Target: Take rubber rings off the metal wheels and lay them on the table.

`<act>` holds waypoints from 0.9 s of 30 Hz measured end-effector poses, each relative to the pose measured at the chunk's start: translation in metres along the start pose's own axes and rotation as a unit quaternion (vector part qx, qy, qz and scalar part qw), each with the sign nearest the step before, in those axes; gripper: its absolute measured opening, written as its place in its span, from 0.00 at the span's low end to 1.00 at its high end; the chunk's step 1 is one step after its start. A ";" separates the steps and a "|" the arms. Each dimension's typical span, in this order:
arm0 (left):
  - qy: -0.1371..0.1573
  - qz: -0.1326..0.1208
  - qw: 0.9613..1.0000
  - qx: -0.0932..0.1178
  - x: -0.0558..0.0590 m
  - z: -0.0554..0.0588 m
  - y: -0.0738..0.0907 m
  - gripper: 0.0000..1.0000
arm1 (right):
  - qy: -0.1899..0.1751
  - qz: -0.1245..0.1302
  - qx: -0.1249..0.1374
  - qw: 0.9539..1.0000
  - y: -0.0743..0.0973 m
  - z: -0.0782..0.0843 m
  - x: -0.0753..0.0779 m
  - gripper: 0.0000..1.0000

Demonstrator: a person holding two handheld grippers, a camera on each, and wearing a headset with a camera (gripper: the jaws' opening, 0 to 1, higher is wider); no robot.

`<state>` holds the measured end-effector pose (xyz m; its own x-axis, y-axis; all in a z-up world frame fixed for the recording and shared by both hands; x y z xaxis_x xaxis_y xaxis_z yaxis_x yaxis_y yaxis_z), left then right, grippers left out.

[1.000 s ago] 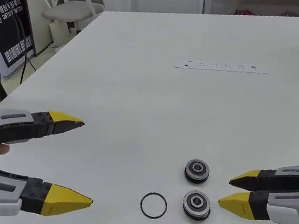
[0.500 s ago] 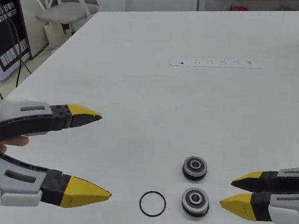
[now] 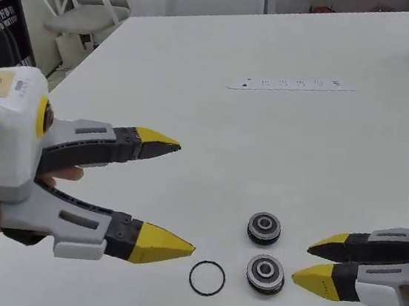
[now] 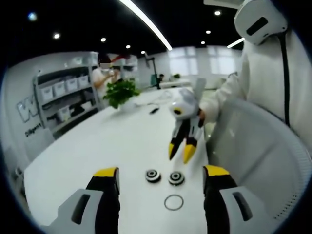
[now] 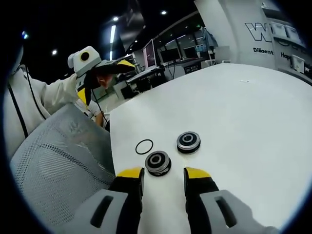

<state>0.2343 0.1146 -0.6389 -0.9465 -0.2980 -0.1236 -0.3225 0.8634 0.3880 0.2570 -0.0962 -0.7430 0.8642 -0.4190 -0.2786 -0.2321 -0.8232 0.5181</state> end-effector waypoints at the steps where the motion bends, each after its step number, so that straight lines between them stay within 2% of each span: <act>1: 0.000 0.002 1.000 0.000 0.000 0.000 -0.002 0.69 | 0.000 0.000 0.000 1.000 -0.001 0.000 0.000 0.30; 8: -0.004 0.022 1.000 -0.003 0.000 0.003 -0.026 0.65 | 0.017 -0.009 -0.010 1.000 -0.010 0.002 -0.002 0.32; 12: -0.008 0.037 0.999 0.004 0.003 0.008 -0.041 0.57 | 0.033 -0.015 -0.020 0.999 -0.016 0.004 -0.003 0.32; 15: -0.002 0.044 0.999 -0.005 0.005 0.016 -0.054 0.54 | 0.045 -0.018 -0.026 0.998 -0.018 0.005 -0.004 0.32; 20: 0.012 0.048 0.999 -0.007 0.007 0.025 -0.071 0.52 | 0.059 -0.023 -0.032 0.997 -0.022 0.005 -0.004 0.31; 22: 0.015 0.048 0.999 -0.014 0.007 0.031 -0.077 0.50 | 0.065 -0.026 -0.035 0.997 -0.024 0.006 -0.004 0.32; 24: 0.025 0.052 0.998 -0.029 0.007 0.039 -0.083 0.47 | 0.067 -0.027 -0.038 0.997 -0.025 0.007 -0.003 0.31; 27: 0.039 0.055 0.997 -0.037 0.008 0.047 -0.088 0.43 | 0.073 -0.028 -0.041 0.996 -0.027 0.008 -0.003 0.31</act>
<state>0.2552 0.0552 -0.7173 -0.9716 -0.2367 -0.0076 -0.2134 0.8612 0.4613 0.2571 -0.0752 -0.7625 0.9317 -0.3084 -0.1921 -0.1494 -0.8072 0.5711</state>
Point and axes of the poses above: the centre of the closed fingertips' face, and the gripper's own axes: y roughly backward along the fingers, x roughly to its right, z roughly out of its underside, the point moved 7 cm from there along y, roughly backward along the fingers, and after that the axes turned 3 degrees about z, right-handed, at the moved point
